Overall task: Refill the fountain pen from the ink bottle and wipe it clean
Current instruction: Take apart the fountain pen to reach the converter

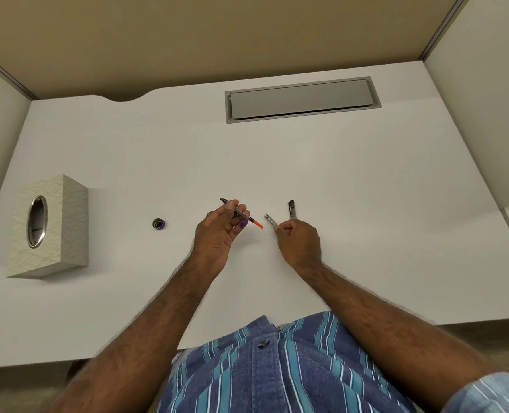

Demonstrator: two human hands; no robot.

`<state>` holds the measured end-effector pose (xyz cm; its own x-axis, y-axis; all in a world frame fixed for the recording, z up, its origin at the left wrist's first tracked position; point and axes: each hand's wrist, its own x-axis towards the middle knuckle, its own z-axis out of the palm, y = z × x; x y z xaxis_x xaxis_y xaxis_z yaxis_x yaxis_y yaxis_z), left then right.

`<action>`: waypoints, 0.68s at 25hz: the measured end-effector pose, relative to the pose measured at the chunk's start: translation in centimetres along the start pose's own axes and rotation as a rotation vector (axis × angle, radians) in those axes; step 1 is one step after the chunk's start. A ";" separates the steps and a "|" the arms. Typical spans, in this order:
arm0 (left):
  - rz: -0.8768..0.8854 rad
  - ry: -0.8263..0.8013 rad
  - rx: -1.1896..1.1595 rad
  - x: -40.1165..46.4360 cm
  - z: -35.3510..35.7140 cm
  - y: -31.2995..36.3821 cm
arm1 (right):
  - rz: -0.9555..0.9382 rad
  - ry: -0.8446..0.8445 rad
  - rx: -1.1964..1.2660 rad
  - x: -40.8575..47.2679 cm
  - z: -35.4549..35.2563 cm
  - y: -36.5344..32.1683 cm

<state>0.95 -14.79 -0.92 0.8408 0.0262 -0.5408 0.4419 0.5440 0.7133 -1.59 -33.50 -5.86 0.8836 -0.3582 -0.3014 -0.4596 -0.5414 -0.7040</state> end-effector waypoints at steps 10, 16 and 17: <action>-0.005 0.023 0.010 -0.2 -0.7 0.1 | -0.048 0.007 -0.190 1.1 1.3 -1.5; -0.004 0.032 -0.007 -0.2 -0.9 0.6 | -0.028 0.030 -0.134 1.2 1.1 -1.4; -0.002 0.037 -0.010 -0.3 -0.9 0.7 | -0.027 0.037 -0.110 1.0 0.9 -1.4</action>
<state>0.74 -13.61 -0.69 0.8275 0.0555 -0.5587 0.4406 0.5524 0.7076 0.00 -32.44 -5.79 0.8927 -0.3695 -0.2579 -0.4447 -0.6306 -0.6361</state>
